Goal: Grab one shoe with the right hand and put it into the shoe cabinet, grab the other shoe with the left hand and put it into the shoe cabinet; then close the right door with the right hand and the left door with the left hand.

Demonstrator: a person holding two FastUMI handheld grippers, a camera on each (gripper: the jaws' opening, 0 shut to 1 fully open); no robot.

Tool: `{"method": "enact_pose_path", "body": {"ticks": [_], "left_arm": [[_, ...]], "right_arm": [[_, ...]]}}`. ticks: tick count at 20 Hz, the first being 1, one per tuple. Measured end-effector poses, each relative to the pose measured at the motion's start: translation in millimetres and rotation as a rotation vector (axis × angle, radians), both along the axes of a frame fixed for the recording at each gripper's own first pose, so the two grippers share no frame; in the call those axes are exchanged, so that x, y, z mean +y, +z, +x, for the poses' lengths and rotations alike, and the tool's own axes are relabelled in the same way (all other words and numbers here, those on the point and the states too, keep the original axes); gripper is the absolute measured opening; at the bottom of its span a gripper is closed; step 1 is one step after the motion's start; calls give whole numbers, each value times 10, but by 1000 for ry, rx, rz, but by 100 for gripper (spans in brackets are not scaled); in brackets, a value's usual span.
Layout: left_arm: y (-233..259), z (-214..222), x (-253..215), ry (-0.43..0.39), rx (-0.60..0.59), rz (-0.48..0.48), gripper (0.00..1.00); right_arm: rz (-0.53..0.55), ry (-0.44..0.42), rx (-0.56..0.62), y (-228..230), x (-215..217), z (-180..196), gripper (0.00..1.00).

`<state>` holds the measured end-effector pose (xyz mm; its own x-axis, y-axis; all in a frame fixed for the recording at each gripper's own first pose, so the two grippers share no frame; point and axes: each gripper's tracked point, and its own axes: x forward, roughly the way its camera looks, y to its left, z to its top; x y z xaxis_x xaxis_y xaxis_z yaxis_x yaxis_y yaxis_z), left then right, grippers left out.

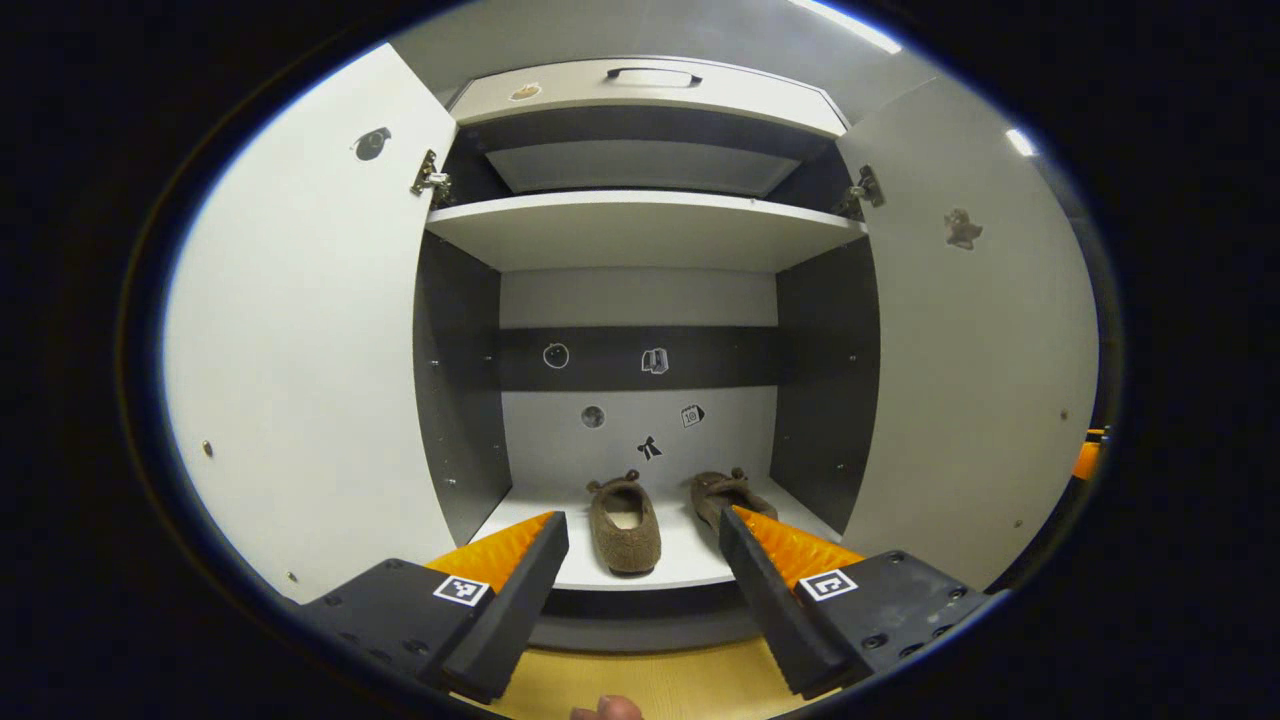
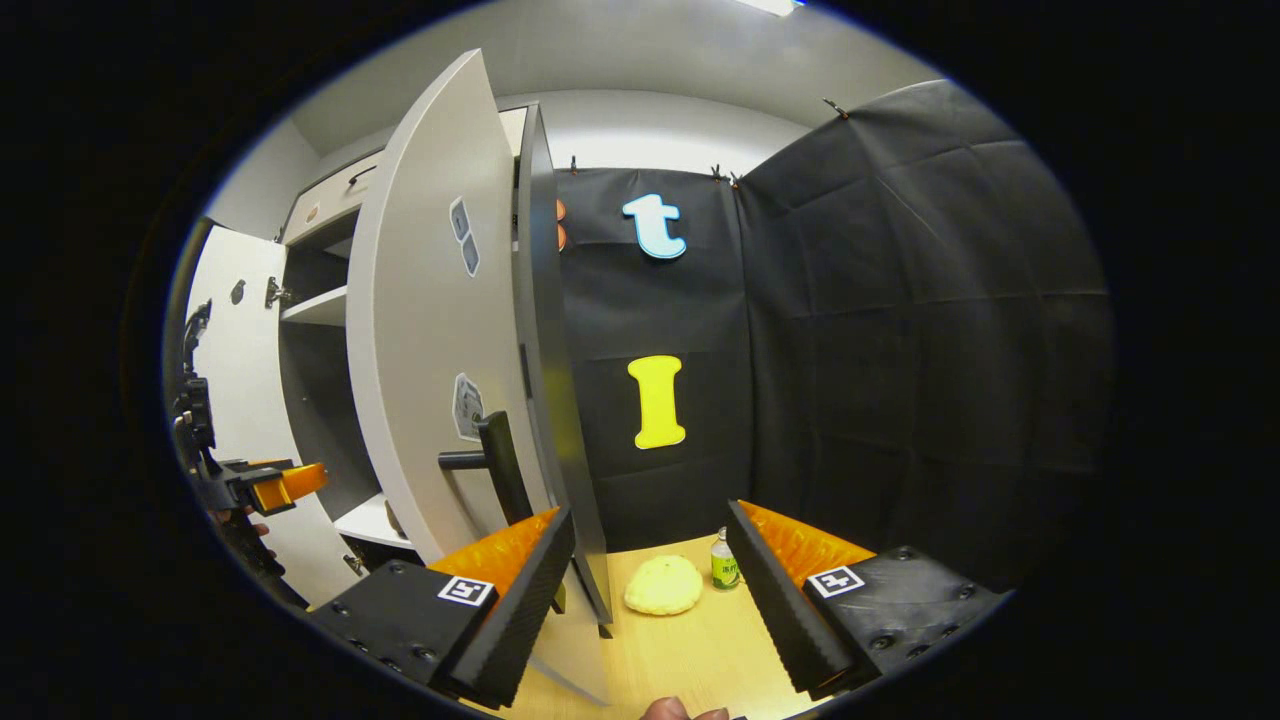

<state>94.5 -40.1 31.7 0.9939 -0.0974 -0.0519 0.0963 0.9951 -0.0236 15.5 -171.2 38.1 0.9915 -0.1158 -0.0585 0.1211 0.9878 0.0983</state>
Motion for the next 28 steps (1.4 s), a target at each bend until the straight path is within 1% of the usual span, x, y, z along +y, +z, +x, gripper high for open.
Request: {"method": "enact_pose_path", "body": {"ticks": [4, 8, 10, 13, 18, 23, 28], "left_arm": [[2, -395, 189, 19, -40, 29, 96], [-109, -746, 288, -10, -10, 75, 96], [-133, -842, 376, -21, 5, 72, 96], [-120, -955, 505, -25, 9, 34, 96], [-180, -1062, 727, -31, 16, 32, 96], [-185, -1183, 995, -22, 12, 28, 96], [-200, -1301, 1319, -1, 17, 10, 96]], "right_arm": [[26, -4, 8, -26, 21, 1, 98], [-19, -2, -1, -3, 99, -12, 98], [-25, -14, 2, 5, 163, -30, 98], [-16, -26, 5, -8, 286, -57, 98], [-31, 4, 11, -26, 696, -92, 98], [-13, 40, 14, -66, 1177, -25, 98], [-2, 123, 21, -109, 1741, 115, 98]]}}
